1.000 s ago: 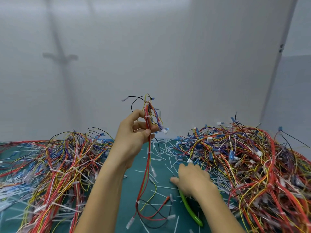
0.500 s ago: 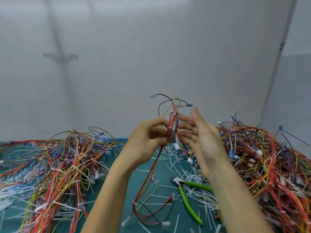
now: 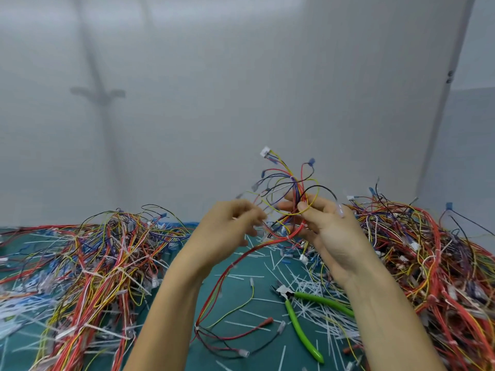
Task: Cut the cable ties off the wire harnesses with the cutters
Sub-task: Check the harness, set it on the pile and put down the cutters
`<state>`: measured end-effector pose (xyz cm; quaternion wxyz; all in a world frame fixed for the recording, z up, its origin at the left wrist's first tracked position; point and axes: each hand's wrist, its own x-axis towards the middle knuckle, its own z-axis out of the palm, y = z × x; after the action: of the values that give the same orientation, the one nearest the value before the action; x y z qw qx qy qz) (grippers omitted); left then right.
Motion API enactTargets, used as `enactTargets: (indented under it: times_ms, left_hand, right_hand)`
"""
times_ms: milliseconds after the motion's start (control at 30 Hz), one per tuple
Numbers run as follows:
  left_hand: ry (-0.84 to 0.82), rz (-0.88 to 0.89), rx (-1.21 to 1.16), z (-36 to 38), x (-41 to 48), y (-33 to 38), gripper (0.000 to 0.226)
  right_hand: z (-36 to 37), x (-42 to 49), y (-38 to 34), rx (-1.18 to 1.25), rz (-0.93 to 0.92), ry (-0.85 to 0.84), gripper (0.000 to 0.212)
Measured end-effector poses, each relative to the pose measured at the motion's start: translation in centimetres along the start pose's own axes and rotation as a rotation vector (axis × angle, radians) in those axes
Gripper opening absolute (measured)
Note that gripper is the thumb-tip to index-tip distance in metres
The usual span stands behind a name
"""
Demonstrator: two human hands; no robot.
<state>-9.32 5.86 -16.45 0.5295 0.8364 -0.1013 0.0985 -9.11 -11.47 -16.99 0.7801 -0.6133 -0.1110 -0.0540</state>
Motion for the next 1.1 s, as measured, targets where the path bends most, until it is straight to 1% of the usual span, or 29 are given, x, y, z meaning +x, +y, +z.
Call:
enactTargets:
  times_ms: [67, 100, 133, 167, 267, 333, 400, 500, 533, 567, 667, 767, 867, 1000, 1033, 1100]
  left_hand:
    - [0.226, -0.049, -0.189, -0.1, 0.4, -0.2, 0.019]
    - [0.317, -0.046, -0.216, -0.2, 0.6, -0.4, 0.019]
    - [0.368, -0.039, -0.220, -0.4, 0.7, -0.6, 0.020]
    - [0.376, -0.033, -0.231, -0.6, 0.7, -0.7, 0.022]
    - [0.269, -0.014, -0.366, -0.9, 0.5, -0.5, 0.026]
    - [0.257, 0.036, -0.443, -0.9, 0.3, -0.2, 0.019]
    - [0.303, 0.095, -0.488, -1.1, 0.2, 0.1, 0.011]
    - [0.330, 0.196, -0.441, -1.5, -0.1, 0.4, 0.013]
    - [0.339, 0.219, -0.414, -1.6, -0.2, 0.5, 0.013]
    - [0.346, 0.237, -0.399, -1.6, -0.3, 0.6, 0.014]
    - [0.340, 0.277, -0.387, -1.5, -0.3, 0.8, 0.018]
    - [0.317, 0.307, -0.372, -1.5, -0.4, 0.9, 0.021]
    - [0.332, 0.289, -0.442, -1.6, -0.6, 1.0, 0.021]
    - [0.362, 0.181, -0.502, -2.6, -0.4, 0.5, 0.012]
    - [0.358, 0.151, -0.492, -3.0, -0.4, 0.2, 0.013]
    - [0.350, 0.092, -0.486, -3.8, -0.4, -0.3, 0.023]
  right_hand:
    - [0.0, -0.1, 0.0, -0.023, -0.007, -0.049, 0.027]
    - [0.2, -0.2, 0.1, -0.041, -0.008, -0.083, 0.026]
    - [0.3, -0.2, 0.1, -0.060, -0.005, -0.121, 0.026]
    - [0.5, -0.3, 0.1, -0.081, 0.000, -0.161, 0.025]
    - [1.6, -0.8, 0.3, -0.191, 0.014, -0.287, 0.024]
    - [2.3, -1.0, 0.5, -0.277, 0.032, -0.337, 0.025]
    - [2.8, -1.1, 0.8, -0.412, 0.022, -0.305, 0.023]
    - [2.7, -0.9, 1.2, -0.759, -0.099, -0.174, 0.017]
    - [2.6, -0.9, 1.2, -0.823, -0.127, -0.142, 0.016]
    - [2.6, -0.9, 1.1, -0.837, -0.146, -0.117, 0.015]
    - [2.2, -0.9, 0.8, -0.726, -0.160, -0.108, 0.011]
    - [1.5, -0.7, 0.6, -0.667, -0.134, -0.200, 0.010]
    - [1.0, -0.8, 0.2, -0.529, -0.122, -0.244, 0.008]
    - [0.8, -0.9, -0.3, -0.274, -0.162, -0.127, 0.016]
    - [0.7, -0.9, -0.4, -0.233, -0.167, -0.092, 0.016]
    - [0.5, -0.8, -0.7, -0.182, -0.181, -0.028, 0.015]
